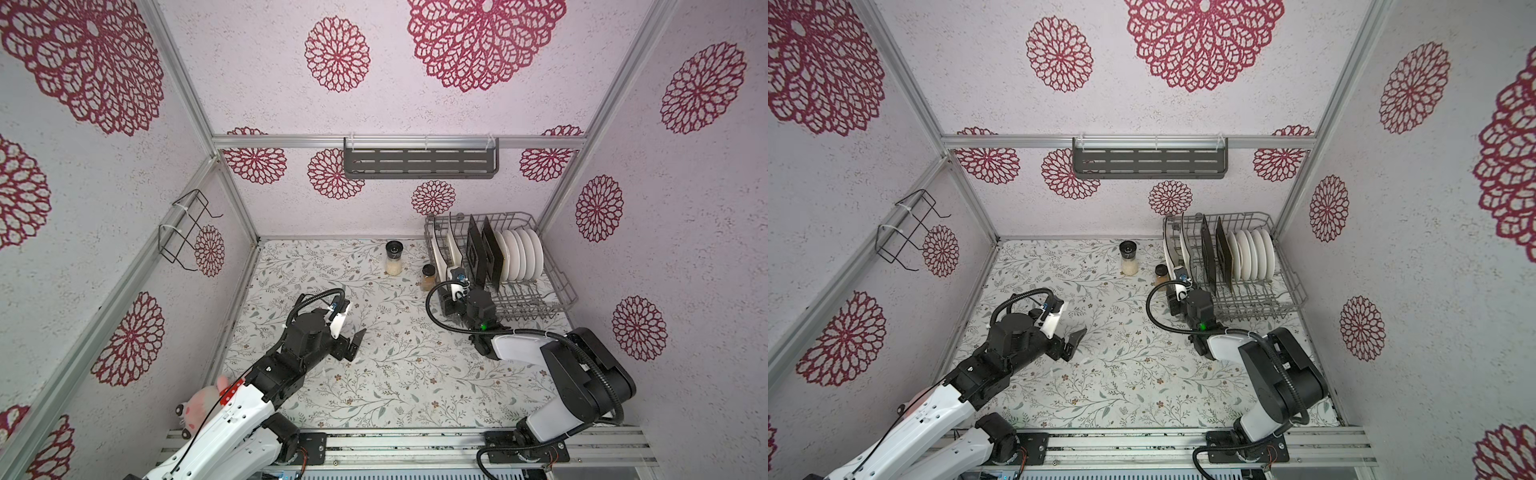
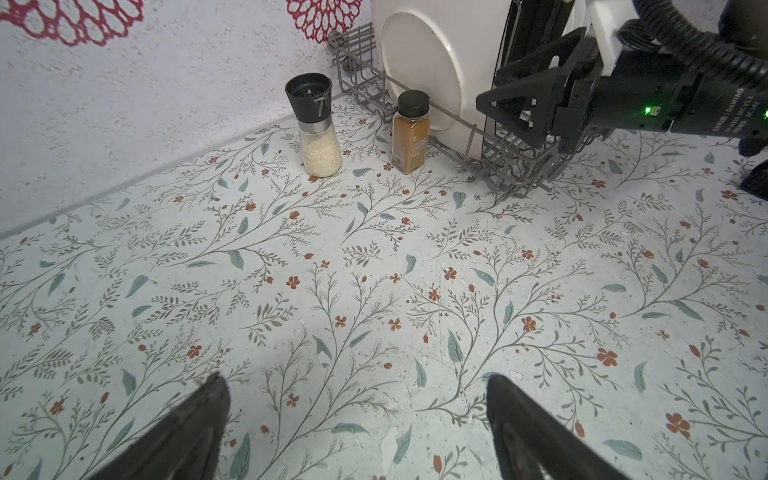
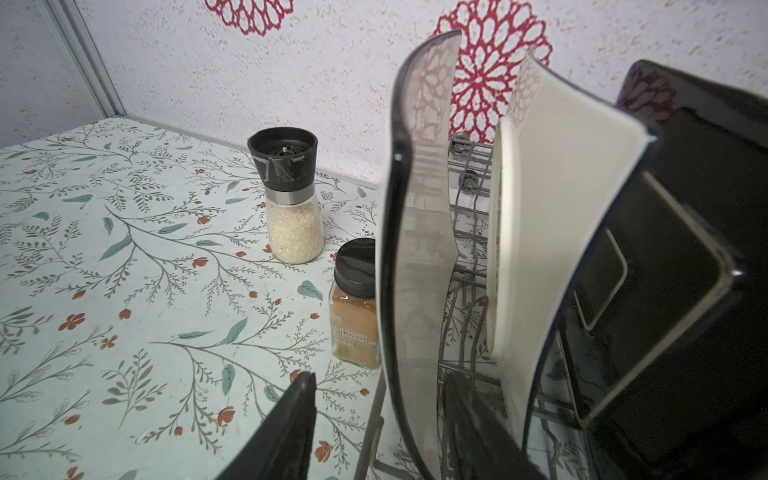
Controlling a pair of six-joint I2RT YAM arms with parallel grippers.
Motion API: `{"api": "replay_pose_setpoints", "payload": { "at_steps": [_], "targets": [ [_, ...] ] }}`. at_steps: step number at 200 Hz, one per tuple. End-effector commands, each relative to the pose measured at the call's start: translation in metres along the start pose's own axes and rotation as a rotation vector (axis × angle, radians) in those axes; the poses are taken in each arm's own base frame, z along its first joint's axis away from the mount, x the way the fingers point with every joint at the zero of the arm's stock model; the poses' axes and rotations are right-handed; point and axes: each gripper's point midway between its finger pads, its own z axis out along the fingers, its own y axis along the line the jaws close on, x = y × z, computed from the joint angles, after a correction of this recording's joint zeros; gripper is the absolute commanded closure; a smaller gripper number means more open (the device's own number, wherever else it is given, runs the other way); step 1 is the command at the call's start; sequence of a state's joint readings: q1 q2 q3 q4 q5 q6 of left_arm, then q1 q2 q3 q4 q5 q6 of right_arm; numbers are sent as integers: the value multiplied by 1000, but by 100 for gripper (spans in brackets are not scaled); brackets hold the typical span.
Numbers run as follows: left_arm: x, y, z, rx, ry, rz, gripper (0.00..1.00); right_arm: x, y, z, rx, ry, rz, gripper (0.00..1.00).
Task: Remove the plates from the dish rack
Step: 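Move the right gripper to the white square plate while the left arm rises, then close the right gripper on the top edge of the white square plate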
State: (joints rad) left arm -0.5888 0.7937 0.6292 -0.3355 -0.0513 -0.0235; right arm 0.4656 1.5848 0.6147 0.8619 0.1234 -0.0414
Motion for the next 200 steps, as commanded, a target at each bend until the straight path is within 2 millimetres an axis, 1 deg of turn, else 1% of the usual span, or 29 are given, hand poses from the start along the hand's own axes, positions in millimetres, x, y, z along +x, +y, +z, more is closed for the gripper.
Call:
{"api": "replay_pose_setpoints", "payload": {
  "at_steps": [1, 44, 67, 88, 116, 170, 200],
  "targets": [
    [-4, -2, 2, 3, 7, 39, 1, -30, 0, 6, -17, -101, 16, 51],
    [0, -4, 9, 8, 34, 41, 2, -29, -1, 19, -31, -108, 23, 57],
    [2, -4, 10, 12, 41, 43, 2, -25, -5, 28, -38, -107, 37, 61],
    [3, -5, 10, 15, 43, 44, 2, -21, -8, 34, -40, -106, 40, 67],
    [3, -5, 11, 10, 41, 46, 2, -20, -8, 38, -48, -118, 43, 70],
    [7, -8, 14, 23, 58, 52, 2, -14, -9, 47, -50, -116, 45, 71],
    [7, -8, 15, 22, 62, 58, 2, -11, -11, 50, -49, -126, 61, 76]
  ]
}}
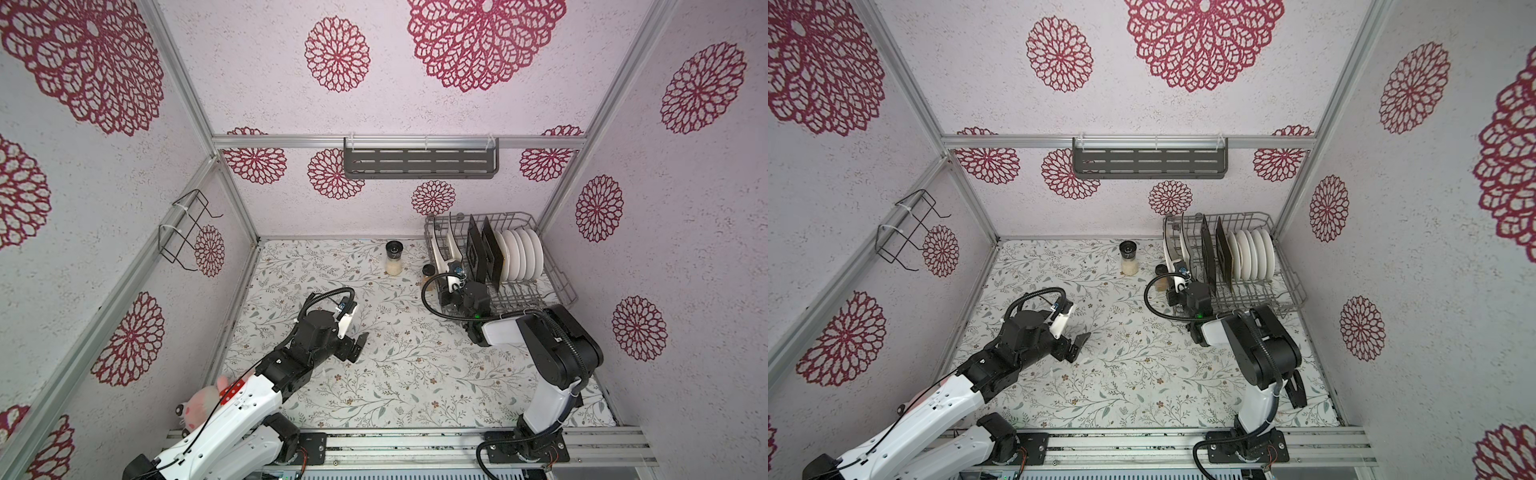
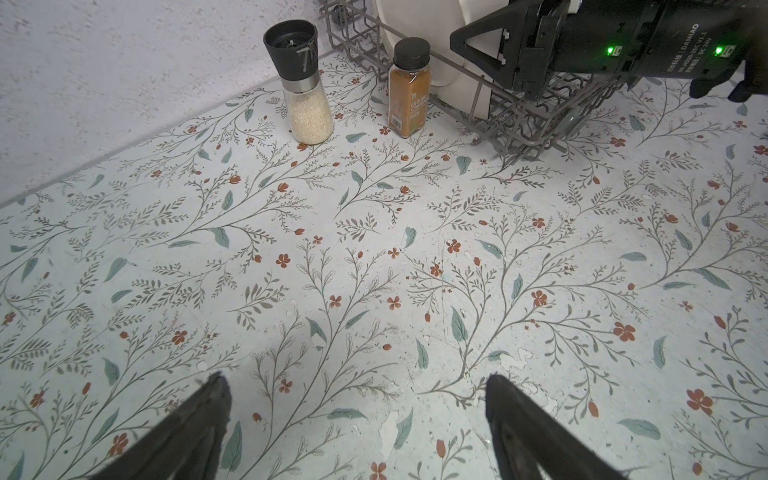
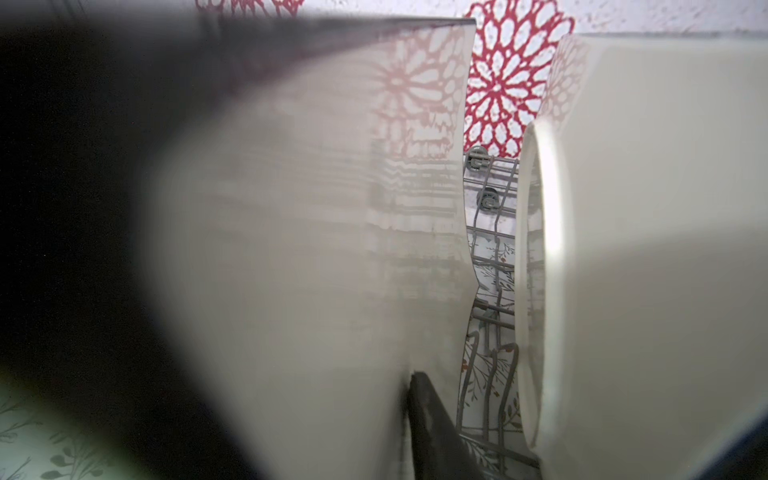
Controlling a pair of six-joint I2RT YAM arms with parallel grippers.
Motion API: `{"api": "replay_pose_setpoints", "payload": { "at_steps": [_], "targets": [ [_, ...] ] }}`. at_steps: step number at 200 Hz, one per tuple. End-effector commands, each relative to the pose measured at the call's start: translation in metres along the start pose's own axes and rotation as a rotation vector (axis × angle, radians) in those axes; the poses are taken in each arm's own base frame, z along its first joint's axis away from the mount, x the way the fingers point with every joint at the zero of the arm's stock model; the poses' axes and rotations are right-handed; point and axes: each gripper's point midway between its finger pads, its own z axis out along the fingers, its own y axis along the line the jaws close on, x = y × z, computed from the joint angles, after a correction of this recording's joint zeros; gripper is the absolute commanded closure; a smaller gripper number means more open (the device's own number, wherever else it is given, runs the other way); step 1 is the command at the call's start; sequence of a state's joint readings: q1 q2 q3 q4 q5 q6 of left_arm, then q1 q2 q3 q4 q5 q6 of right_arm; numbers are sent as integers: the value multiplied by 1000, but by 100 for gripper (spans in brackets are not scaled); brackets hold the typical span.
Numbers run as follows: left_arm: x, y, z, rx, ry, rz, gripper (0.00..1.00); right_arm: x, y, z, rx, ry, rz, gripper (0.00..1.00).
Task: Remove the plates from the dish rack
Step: 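Close the right gripper on the top edge of the white square plate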
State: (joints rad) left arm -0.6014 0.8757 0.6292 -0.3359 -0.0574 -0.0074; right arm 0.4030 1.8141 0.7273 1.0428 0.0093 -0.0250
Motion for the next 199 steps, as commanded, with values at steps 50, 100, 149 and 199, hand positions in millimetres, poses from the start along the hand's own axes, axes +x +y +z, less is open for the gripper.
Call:
{"api": "replay_pose_setpoints", "payload": {
  "at_steps": [50, 100, 149, 199],
  "targets": [
    [-8, -4, 1, 15, -6, 38, 2, -16, -6, 7, 1, -74, 31, 84],
    [-8, -4, 0, 17, -6, 39, 2, -23, -4, 5, -7, -95, 37, 89],
    [-8, -5, 2, 24, -5, 48, 1, -43, -5, 2, 1, -120, 26, 95],
    [-16, -9, -5, 48, -31, 47, 1, -68, -3, -3, 22, -148, 22, 100]
  ]
}}
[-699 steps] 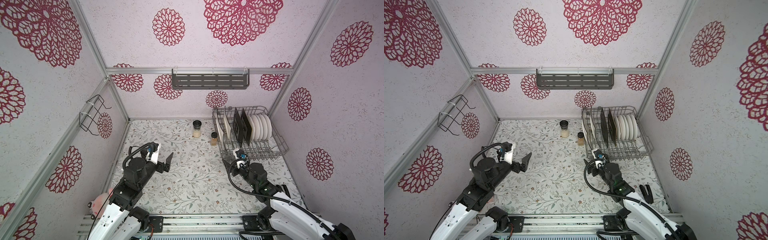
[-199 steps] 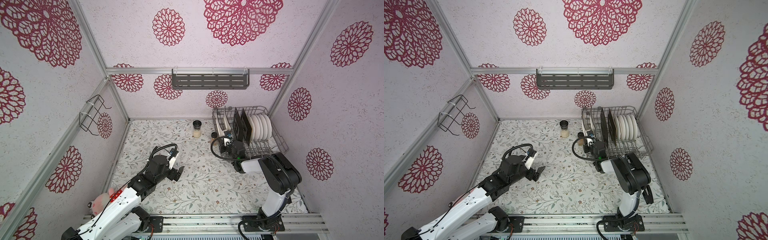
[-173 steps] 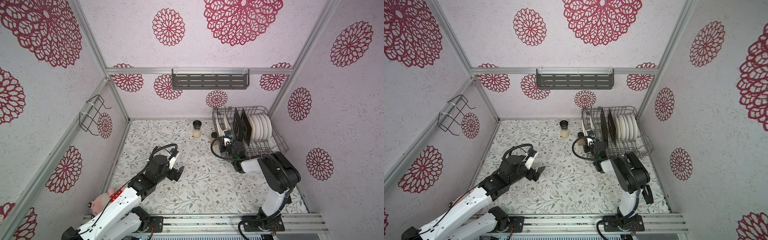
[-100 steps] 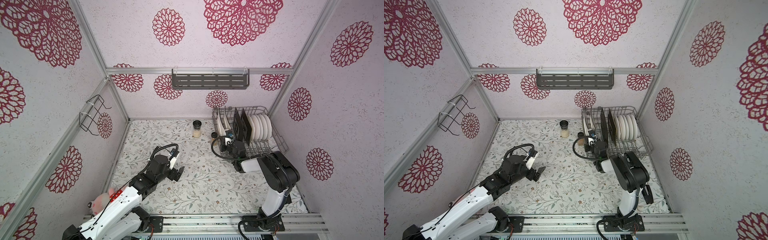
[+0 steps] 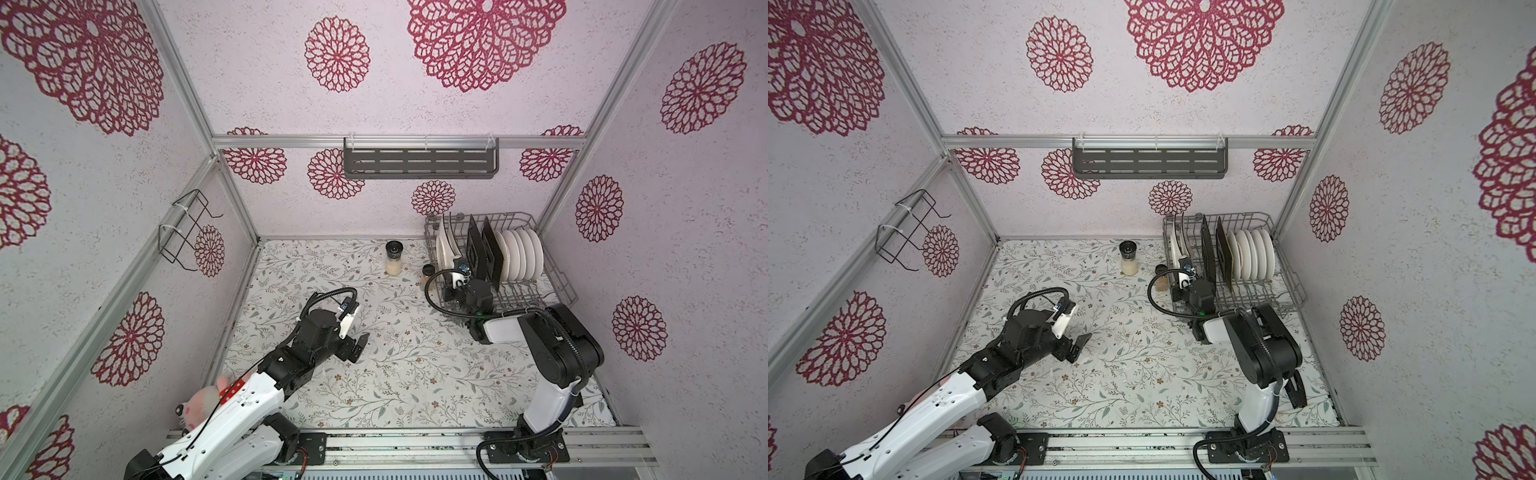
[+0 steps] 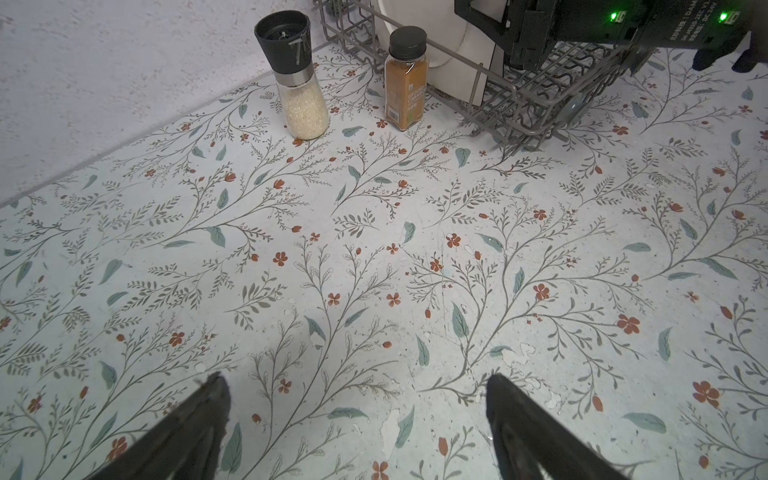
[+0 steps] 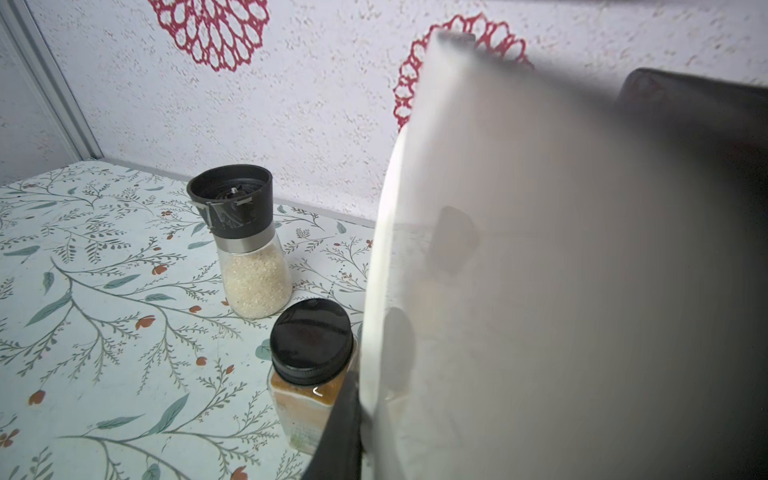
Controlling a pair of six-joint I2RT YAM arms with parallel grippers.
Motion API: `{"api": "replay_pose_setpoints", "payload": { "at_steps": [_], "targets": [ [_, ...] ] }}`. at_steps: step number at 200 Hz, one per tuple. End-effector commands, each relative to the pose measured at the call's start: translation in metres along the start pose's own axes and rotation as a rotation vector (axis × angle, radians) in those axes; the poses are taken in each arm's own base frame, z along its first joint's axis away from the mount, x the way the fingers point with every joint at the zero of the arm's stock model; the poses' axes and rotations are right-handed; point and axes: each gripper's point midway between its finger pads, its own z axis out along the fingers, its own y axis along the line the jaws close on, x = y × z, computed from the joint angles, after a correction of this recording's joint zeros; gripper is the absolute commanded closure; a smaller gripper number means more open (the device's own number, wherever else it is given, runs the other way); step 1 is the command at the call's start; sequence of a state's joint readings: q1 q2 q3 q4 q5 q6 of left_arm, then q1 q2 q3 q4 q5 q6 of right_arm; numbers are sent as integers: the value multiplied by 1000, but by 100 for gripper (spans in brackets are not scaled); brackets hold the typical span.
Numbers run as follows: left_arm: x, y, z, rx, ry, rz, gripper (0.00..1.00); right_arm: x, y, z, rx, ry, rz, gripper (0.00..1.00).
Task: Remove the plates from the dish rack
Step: 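Close the right gripper on the top edge of the white square plate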
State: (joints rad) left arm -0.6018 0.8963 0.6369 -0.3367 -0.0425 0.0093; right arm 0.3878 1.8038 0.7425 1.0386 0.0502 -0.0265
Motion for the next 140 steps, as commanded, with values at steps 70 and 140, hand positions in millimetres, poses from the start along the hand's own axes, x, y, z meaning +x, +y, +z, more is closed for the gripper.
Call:
{"api": "replay_pose_setpoints", "payload": {
  "at_steps": [70, 140],
  "targets": [
    [-21, -7, -20, 28, -78, 53, 1, -86, 4, -5, 17, -168, 27, 100],
    [-30, 3, -33, -27, -130, 58, 1, -115, 6, -4, 7, -184, -3, 100]
  ]
}}
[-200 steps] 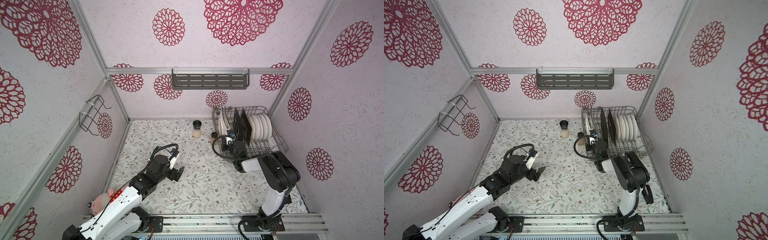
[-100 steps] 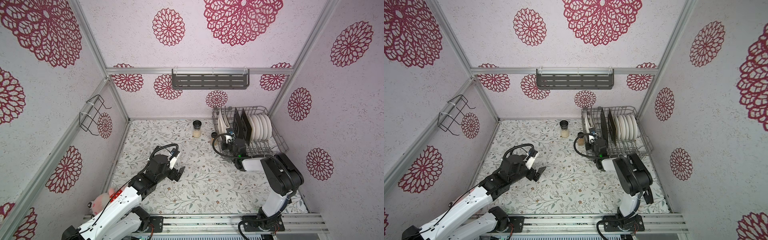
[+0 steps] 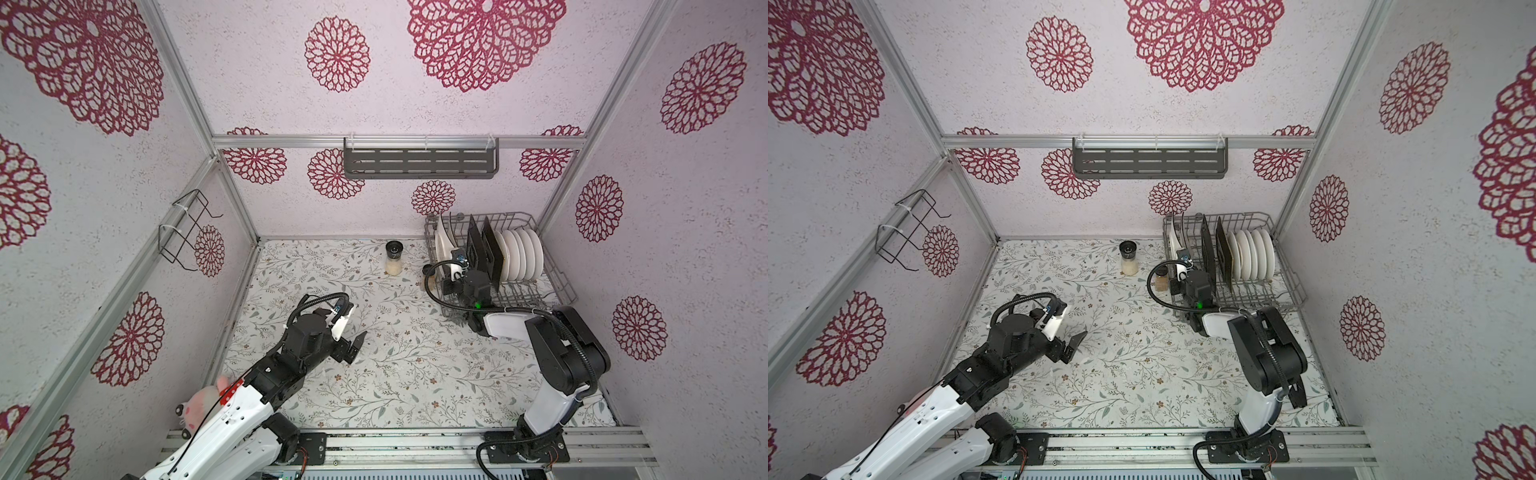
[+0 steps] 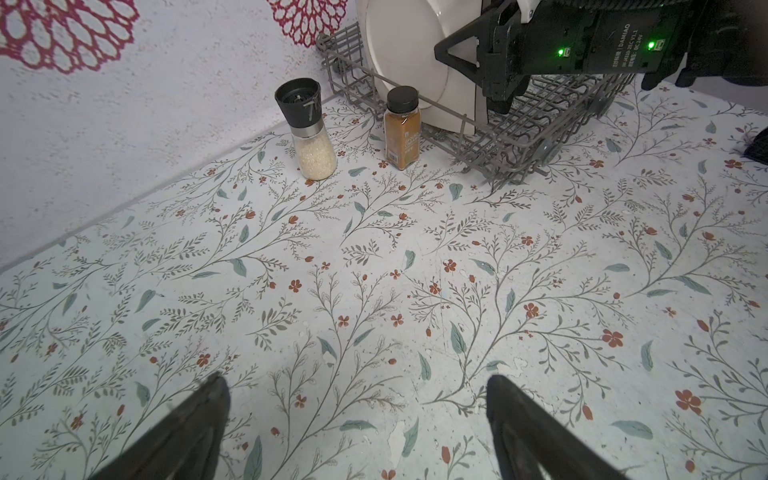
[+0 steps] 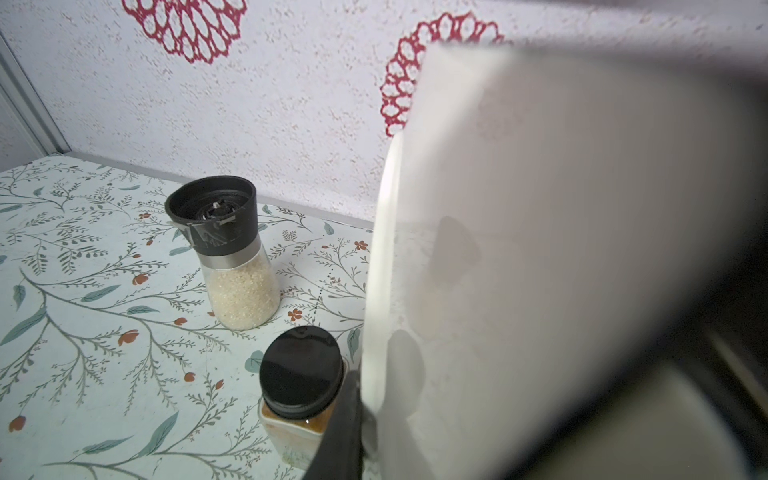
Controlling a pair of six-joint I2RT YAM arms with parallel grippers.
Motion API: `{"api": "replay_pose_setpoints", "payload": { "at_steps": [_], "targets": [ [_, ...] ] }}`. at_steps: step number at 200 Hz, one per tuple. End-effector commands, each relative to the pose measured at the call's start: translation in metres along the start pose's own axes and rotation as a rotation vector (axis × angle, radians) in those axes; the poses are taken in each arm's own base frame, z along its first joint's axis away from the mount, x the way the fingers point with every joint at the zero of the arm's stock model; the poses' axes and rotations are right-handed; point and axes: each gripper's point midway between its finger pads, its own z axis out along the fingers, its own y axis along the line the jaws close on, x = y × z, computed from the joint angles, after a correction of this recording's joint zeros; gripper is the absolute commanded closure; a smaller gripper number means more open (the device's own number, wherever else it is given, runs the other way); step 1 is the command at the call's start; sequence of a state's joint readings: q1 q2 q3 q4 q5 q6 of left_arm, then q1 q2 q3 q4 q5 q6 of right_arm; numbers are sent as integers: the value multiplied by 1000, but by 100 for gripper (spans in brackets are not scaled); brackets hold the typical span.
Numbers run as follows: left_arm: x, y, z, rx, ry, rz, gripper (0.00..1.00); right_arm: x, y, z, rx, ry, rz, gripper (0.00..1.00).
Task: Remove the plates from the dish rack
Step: 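Close the right gripper on the top edge of the white square plate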
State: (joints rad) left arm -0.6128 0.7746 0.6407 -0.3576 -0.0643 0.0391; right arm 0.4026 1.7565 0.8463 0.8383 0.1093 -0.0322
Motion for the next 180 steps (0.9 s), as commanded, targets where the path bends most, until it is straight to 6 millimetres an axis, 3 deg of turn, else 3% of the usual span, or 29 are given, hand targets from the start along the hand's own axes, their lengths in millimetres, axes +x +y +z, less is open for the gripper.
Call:
{"api": "replay_pose_setpoints", "payload": {
  "at_steps": [1, 112, 180],
  "targets": [
    [-10, 0, -3, -3, -27, 27, 1, -95, 7, -18, -35, -234, 12, 100],
    [-13, 5, -7, -27, -37, 48, 3, -140, 1, -44, -21, -279, -20, 100],
    [-29, 1, -14, 6, -81, -3, 3, -172, -3, -70, -10, -321, -45, 100]
  ]
}}
